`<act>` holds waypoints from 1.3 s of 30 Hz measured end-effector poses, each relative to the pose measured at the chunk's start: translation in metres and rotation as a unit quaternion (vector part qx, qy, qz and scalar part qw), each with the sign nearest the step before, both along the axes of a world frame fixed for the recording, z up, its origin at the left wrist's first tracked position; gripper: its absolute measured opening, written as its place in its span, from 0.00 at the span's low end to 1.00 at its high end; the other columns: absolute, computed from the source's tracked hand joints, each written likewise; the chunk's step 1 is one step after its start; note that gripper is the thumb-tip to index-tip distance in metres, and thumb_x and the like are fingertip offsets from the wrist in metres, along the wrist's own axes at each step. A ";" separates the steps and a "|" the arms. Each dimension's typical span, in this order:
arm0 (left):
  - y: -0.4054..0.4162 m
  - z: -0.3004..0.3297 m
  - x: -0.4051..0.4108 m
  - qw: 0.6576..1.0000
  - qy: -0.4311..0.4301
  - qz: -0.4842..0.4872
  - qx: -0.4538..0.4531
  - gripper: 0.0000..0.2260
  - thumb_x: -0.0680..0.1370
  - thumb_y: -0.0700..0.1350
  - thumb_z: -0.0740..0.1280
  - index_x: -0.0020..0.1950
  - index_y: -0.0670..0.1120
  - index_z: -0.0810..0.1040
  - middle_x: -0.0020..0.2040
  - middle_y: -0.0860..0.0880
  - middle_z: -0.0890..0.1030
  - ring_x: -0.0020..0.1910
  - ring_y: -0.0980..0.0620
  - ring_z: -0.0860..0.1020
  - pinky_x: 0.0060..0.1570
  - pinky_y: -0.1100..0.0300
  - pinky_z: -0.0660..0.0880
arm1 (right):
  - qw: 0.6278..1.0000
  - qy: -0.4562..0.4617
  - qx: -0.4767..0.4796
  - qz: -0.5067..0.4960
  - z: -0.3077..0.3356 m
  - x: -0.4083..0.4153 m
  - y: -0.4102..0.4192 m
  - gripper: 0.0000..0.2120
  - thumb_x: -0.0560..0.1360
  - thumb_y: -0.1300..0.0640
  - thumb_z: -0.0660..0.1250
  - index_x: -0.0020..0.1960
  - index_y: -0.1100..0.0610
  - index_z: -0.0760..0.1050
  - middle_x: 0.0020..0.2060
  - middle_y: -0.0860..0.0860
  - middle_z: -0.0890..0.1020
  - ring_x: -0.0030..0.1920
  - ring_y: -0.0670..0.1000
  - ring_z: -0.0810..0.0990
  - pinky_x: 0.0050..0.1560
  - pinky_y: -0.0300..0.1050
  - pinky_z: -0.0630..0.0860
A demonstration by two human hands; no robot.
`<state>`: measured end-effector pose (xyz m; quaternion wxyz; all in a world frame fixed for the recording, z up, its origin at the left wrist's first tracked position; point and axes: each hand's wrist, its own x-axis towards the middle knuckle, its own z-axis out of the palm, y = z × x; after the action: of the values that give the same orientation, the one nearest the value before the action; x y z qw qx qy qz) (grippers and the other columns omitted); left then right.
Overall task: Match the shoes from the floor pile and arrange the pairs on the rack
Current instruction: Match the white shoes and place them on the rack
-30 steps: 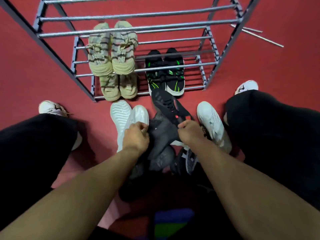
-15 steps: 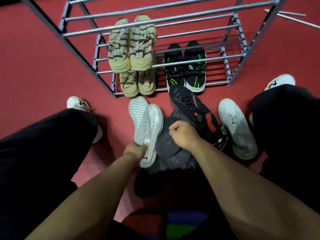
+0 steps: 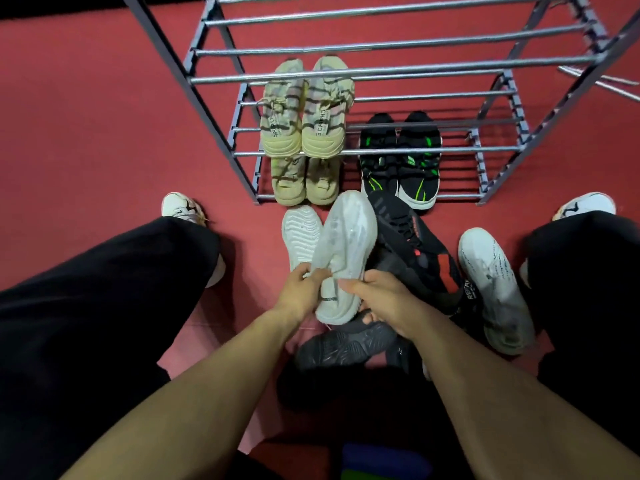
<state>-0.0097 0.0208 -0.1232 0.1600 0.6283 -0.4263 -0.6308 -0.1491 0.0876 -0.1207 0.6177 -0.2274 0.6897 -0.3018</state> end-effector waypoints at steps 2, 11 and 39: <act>0.000 -0.007 -0.008 0.999 0.013 0.017 0.030 0.09 0.76 0.52 0.64 0.44 0.49 0.80 0.40 0.49 0.81 0.40 0.49 0.78 0.41 0.59 0.73 | 0.998 0.054 0.036 -0.009 -0.006 -0.012 0.008 0.12 0.72 0.51 0.68 0.49 0.58 0.79 0.45 0.58 0.85 0.38 0.52 0.80 0.30 0.44 0.75; -0.014 -0.061 0.018 0.982 -0.175 0.074 -0.019 0.16 0.71 0.37 0.65 0.59 0.44 0.76 0.53 0.44 0.82 0.50 0.45 0.81 0.56 0.55 0.77 | 0.976 0.203 0.069 0.037 -0.023 -0.024 0.014 0.21 0.65 0.43 0.61 0.49 0.56 0.78 0.44 0.53 0.84 0.45 0.56 0.82 0.49 0.54 0.82; 0.037 -0.075 0.048 0.818 -0.410 -0.330 -0.233 0.16 0.77 0.55 0.57 0.59 0.47 0.73 0.60 0.47 0.73 0.59 0.44 0.71 0.55 0.49 0.70 | 0.970 0.224 0.099 0.003 -0.024 -0.014 0.001 0.22 0.65 0.46 0.63 0.54 0.55 0.77 0.46 0.53 0.84 0.47 0.57 0.83 0.51 0.56 0.81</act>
<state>0.0379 0.0578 -0.1979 -0.1061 0.5946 -0.7683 -0.2118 -0.1632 0.0883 -0.1451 0.4682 -0.2290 0.8360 -0.1717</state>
